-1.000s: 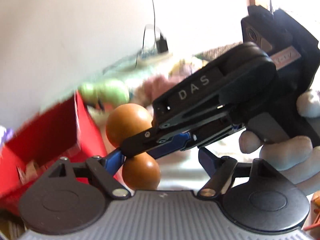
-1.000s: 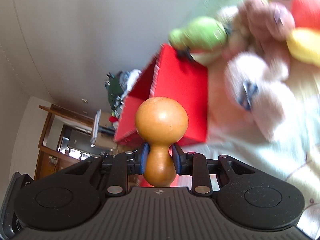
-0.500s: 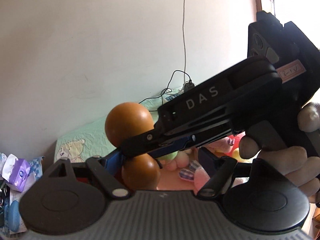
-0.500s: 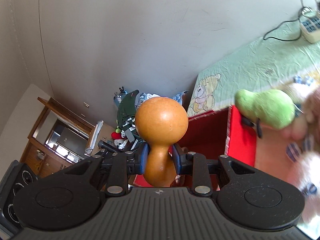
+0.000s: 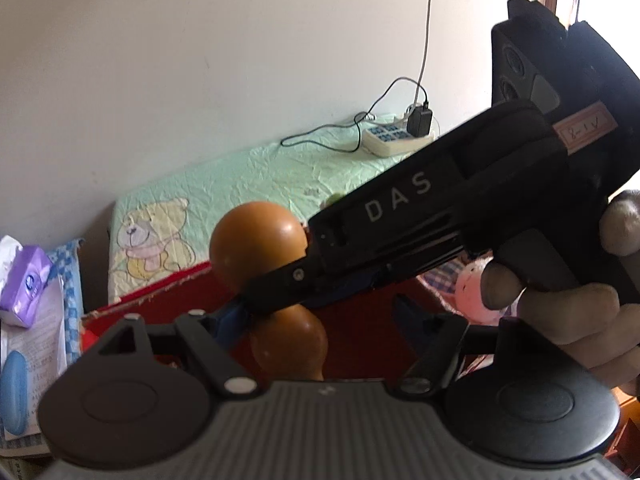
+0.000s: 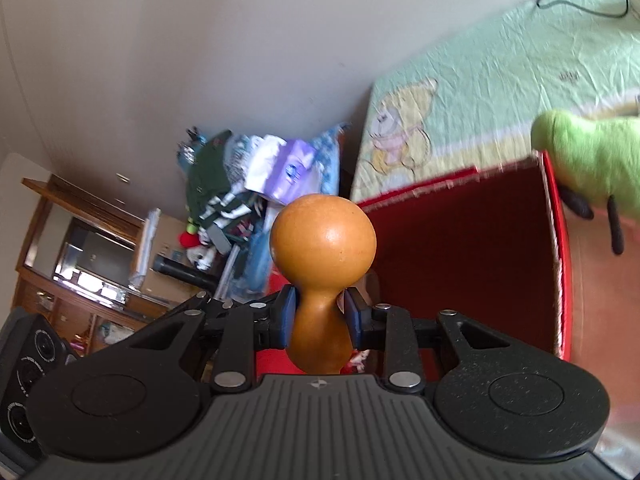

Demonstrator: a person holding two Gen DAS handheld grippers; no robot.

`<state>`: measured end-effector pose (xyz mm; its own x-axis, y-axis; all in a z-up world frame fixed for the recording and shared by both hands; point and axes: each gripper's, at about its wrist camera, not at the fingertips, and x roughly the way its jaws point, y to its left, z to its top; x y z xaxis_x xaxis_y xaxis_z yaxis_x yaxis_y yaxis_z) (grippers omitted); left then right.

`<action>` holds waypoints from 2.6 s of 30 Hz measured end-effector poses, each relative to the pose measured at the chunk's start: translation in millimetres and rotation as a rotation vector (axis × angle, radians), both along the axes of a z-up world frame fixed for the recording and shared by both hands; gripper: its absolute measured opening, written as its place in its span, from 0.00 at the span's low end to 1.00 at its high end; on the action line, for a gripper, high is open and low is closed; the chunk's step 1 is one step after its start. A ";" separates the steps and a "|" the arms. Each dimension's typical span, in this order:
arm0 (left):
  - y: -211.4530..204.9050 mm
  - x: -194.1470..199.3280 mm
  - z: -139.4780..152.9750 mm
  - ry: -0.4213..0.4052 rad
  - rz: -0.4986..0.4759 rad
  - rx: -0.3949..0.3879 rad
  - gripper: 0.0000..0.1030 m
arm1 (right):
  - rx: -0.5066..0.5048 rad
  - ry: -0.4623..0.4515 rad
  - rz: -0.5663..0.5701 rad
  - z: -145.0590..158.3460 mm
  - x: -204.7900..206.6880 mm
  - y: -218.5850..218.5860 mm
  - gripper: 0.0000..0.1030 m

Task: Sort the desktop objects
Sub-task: 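Lift the gourd toy with the right gripper and carry it over the red box, then lower the gourd toy into the red box beside the strap and release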

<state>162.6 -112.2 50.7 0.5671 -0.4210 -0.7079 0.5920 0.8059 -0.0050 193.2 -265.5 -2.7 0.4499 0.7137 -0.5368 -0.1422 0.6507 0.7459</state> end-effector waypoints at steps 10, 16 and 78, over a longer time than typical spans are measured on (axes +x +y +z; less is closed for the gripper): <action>31.7 29.5 -62.8 0.196 -0.009 0.094 0.69 | -0.132 0.143 0.018 -41.1 24.7 33.0 0.28; 34.0 41.6 -76.1 0.248 0.033 0.157 0.65 | -0.180 0.251 0.054 -65.2 45.1 47.1 0.20; 101.4 58.2 -79.6 0.204 0.330 0.045 0.64 | -0.552 0.231 0.219 -92.9 35.3 57.4 0.28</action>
<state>220.9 -10.9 -28.9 0.5129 -0.2057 -0.8335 0.2917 0.9549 -0.0561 228.5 -208.1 -95.6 0.1537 0.3662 -0.9178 -0.1912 0.9222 0.3360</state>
